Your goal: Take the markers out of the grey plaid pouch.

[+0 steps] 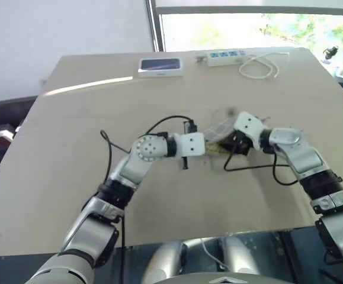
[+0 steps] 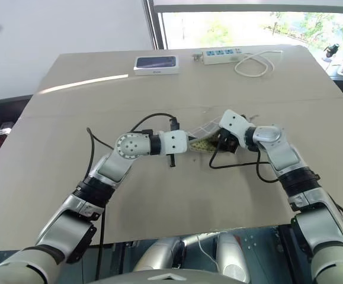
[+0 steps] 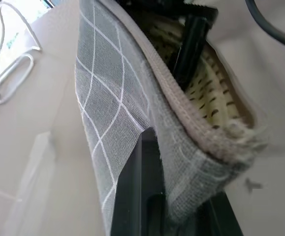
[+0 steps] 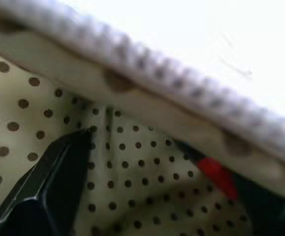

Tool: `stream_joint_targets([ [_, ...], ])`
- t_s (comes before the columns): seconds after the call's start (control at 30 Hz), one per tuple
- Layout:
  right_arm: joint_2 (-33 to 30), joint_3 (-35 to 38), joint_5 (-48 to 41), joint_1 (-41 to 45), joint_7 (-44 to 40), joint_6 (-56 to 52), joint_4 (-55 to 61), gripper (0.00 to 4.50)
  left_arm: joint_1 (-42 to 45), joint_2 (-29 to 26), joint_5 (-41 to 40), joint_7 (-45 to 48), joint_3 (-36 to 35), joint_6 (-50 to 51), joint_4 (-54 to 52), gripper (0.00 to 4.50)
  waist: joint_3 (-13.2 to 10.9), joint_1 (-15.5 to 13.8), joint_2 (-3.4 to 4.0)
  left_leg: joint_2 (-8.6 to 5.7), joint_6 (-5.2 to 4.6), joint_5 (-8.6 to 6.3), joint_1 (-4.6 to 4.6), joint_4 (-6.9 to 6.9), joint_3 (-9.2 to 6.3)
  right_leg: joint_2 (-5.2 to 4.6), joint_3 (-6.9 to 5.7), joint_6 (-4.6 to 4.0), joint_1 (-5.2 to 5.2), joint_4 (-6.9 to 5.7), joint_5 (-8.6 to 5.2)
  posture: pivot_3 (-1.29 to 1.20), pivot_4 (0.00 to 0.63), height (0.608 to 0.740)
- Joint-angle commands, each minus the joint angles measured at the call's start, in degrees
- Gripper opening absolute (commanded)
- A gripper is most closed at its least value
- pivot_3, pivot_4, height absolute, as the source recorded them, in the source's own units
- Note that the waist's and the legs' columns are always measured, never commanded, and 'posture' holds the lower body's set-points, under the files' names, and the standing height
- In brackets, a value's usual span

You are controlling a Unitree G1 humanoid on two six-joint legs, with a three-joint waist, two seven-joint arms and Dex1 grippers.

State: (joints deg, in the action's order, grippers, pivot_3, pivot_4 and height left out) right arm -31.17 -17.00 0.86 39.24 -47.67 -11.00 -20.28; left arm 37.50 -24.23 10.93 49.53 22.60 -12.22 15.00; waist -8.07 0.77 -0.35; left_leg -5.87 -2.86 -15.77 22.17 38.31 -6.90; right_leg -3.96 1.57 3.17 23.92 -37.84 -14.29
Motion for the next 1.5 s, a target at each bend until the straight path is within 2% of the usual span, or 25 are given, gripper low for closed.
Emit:
stream_joint_targets([
  [0.03,-0.31,0.98,2.02,0.8,1.15,-1.34,0.59,4.42,3.64,-1.61,2.61,-2.24,-1.15,-5.25,0.2,0.0,0.0,0.0,0.0,0.0,0.0,0.0,0.0,0.0,0.0,0.0,0.0,0.0,0.0,0.0,0.0,0.0,0.15,0.74],
  [0.27,-0.66,0.78,3.48,1.37,1.79,-8.99,8.01,4.42,8.84,-4.03,5.48,-2.69,-1.69,-8.2,2.64,0.0,0.0,0.02,0.01,-0.01,-0.01,0.0,0.08,0.0,0.01,0.0,-0.06,0.0,0.1,-0.02,0.0,0.0,0.15,0.74],
  [0.4,0.38,0.7,3.22,1.64,2.29,-16.53,14.04,4.42,12.6,-5.31,6.97,-3.15,-2.13,-9.56,2.84,0.0,0.0,0.08,0.01,-0.01,0.01,0.01,0.64,0.09,-0.02,0.0,-0.11,0.0,0.62,-0.13,0.0,0.0,0.15,0.74],
  [0.5,1.08,0.16,3.25,1.82,2.85,-20.21,16.77,4.42,14.23,-5.01,6.02,-2.81,-2.63,-9.09,2.45,0.0,0.0,0.1,0.01,-0.02,0.01,0.01,0.7,0.07,0.0,-0.01,-0.14,0.0,0.7,-0.12,0.0,0.0,0.15,0.74],
  [0.77,2.47,-1.19,4.26,2.04,3.36,-23.82,17.54,4.42,15.4,-3.98,4.1,-2.08,-3.14,-8.3,1.77,0.0,0.0,0.17,0.01,-0.02,0.01,0.01,0.71,0.07,0.01,-0.01,-0.14,0.0,0.7,-0.12,0.0,0.0,0.15,0.74],
  [1.0,4.42,-3.52,7.18,2.81,4.96,-19.47,6.48,4.42,12.78,-3.0,0.41,0.27,-3.42,-4.94,-0.5,0.0,0.0,0.45,0.01,-0.02,0.01,0.01,0.7,0.09,0.02,0.0,-0.14,0.0,0.7,-0.15,0.0,0.0,0.15,0.74],
  [1.5,9.53,-2.15,7.43,10.91,4.23,-2.54,-23.06,4.42,8.76,-1.69,-3.87,3.36,-4.02,3.14,-7.82,0.0,0.06,2.4,0.02,0.01,0.05,0.04,0.53,0.15,0.1,0.04,-0.05,0.0,0.62,-0.29,0.01,0.0,0.15,0.74],
])
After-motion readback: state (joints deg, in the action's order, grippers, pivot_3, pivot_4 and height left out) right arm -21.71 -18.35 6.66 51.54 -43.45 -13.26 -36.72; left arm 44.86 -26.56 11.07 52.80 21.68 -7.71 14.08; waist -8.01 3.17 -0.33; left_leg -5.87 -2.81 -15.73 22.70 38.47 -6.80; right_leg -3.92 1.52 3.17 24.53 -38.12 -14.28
